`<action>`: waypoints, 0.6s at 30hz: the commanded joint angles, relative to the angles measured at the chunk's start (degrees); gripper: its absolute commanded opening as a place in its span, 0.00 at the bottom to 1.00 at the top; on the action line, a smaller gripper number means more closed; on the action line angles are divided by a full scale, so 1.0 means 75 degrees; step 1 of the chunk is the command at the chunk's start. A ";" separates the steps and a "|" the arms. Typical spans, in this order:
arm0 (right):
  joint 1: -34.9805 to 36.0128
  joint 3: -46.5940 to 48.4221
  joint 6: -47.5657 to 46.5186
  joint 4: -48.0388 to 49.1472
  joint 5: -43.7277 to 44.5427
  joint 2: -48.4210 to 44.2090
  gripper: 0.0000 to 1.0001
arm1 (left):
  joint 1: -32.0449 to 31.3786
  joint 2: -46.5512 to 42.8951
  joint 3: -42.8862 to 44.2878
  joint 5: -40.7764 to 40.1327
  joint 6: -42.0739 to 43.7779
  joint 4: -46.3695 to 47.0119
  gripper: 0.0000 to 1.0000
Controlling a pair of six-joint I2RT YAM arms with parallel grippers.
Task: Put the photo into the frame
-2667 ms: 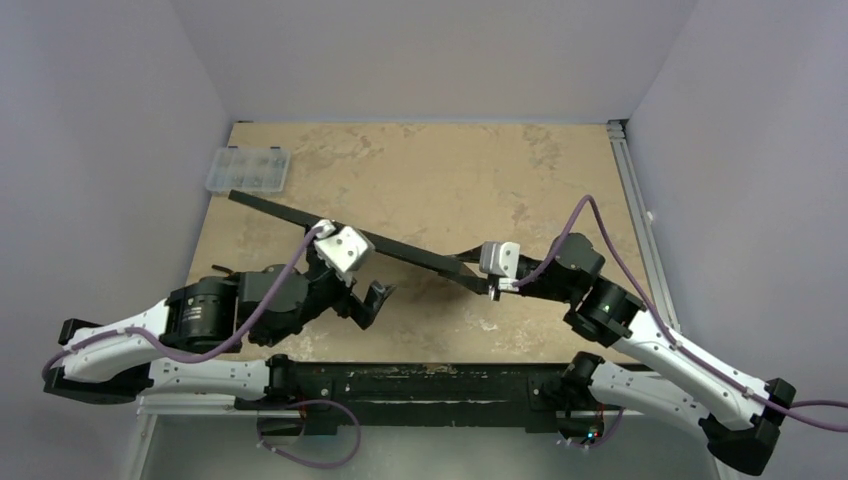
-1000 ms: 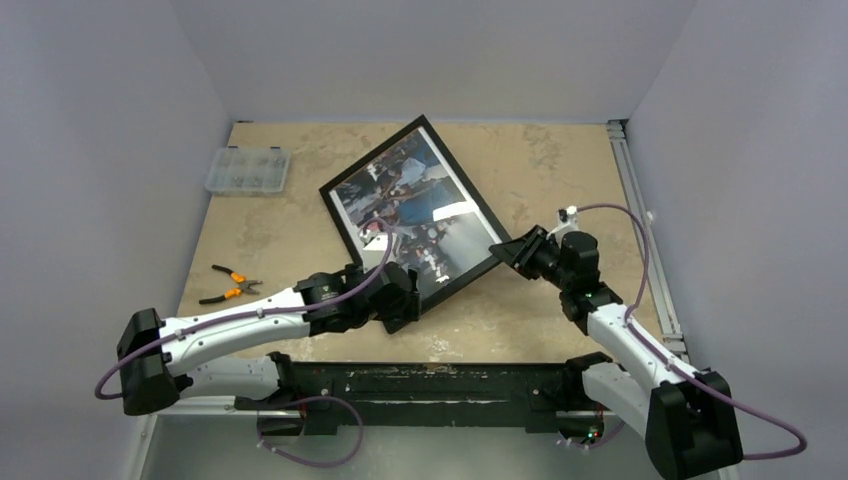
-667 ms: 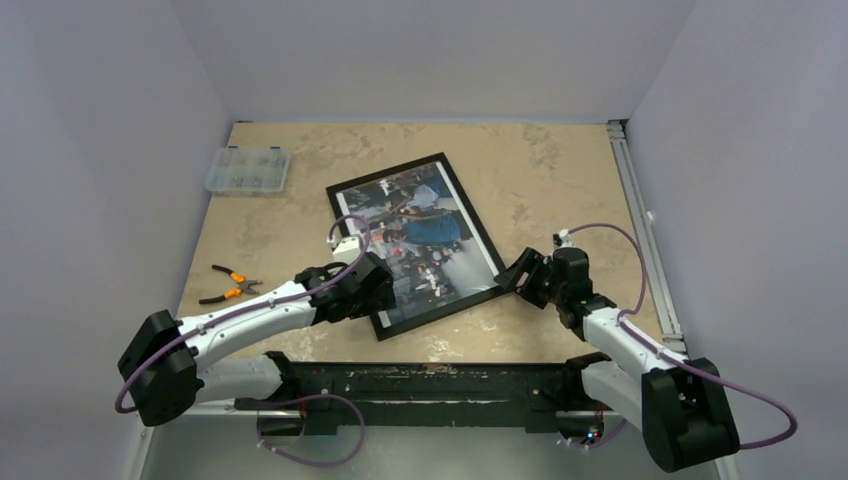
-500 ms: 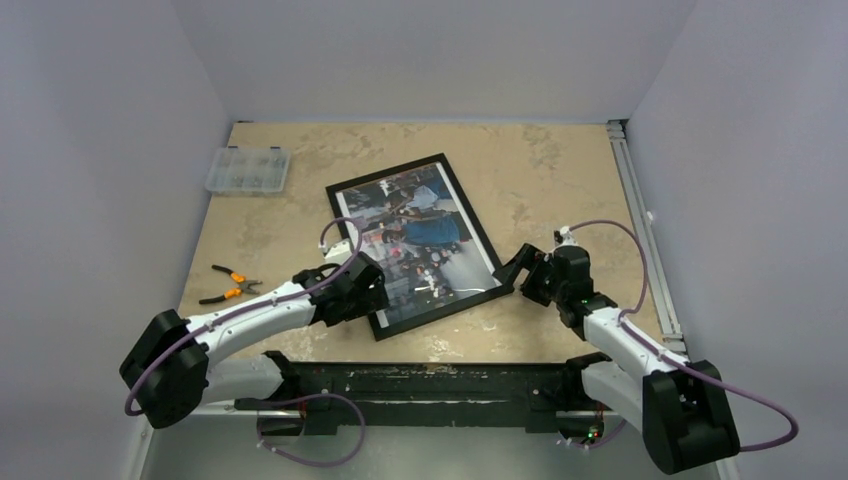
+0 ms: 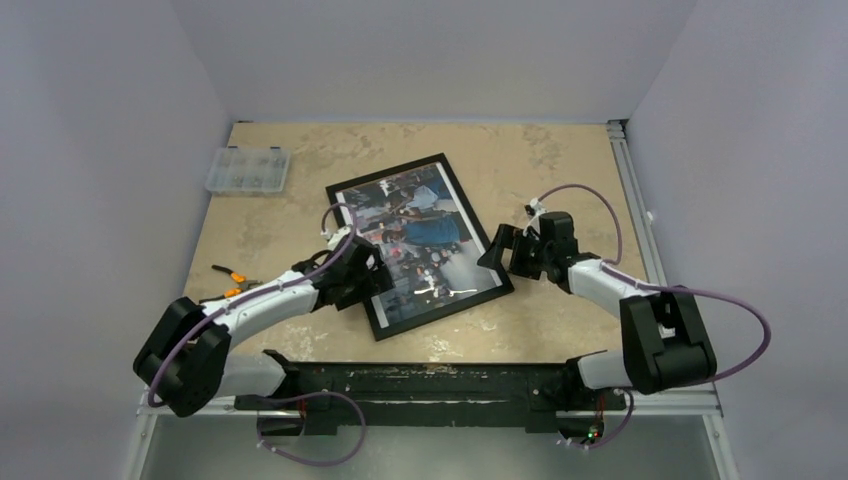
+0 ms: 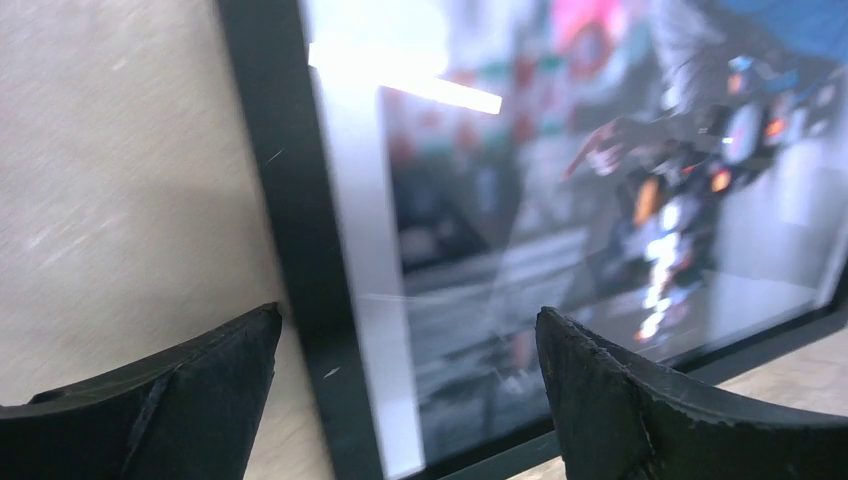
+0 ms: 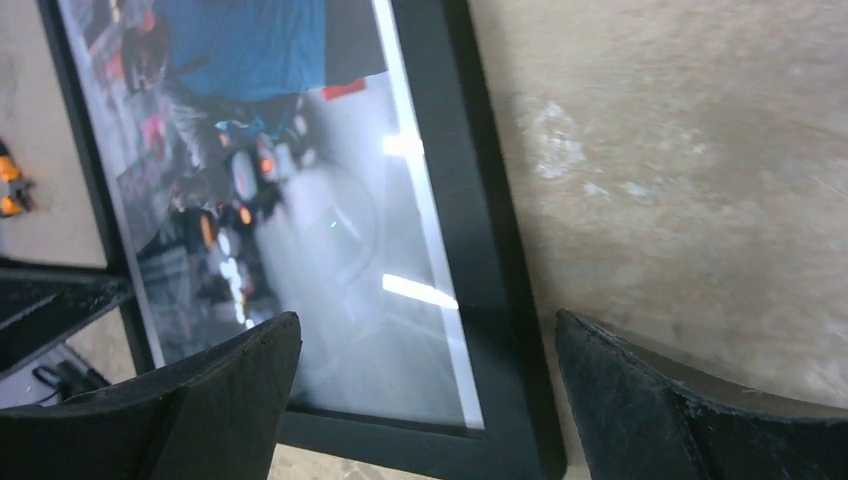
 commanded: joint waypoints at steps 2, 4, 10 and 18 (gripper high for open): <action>0.0198 0.0179 -0.0559 -0.0030 -0.1307 0.0464 0.98 | 0.0342 0.1112 0.0335 0.1225 0.0843 0.1200 0.96; 0.0372 0.0139 -0.0728 -0.0279 -0.1301 0.0339 0.98 | 0.0347 0.1490 0.0675 0.1476 0.1015 0.1197 0.97; 0.1047 -0.0286 -0.0937 -0.1250 -0.1219 -0.0530 0.98 | 0.0344 0.2666 0.2063 0.2075 0.1568 0.1137 0.97; 0.2463 -0.1189 0.0537 -0.0738 -0.1177 -0.1896 0.98 | 0.0343 0.4109 0.4000 0.2220 0.1928 0.0407 0.98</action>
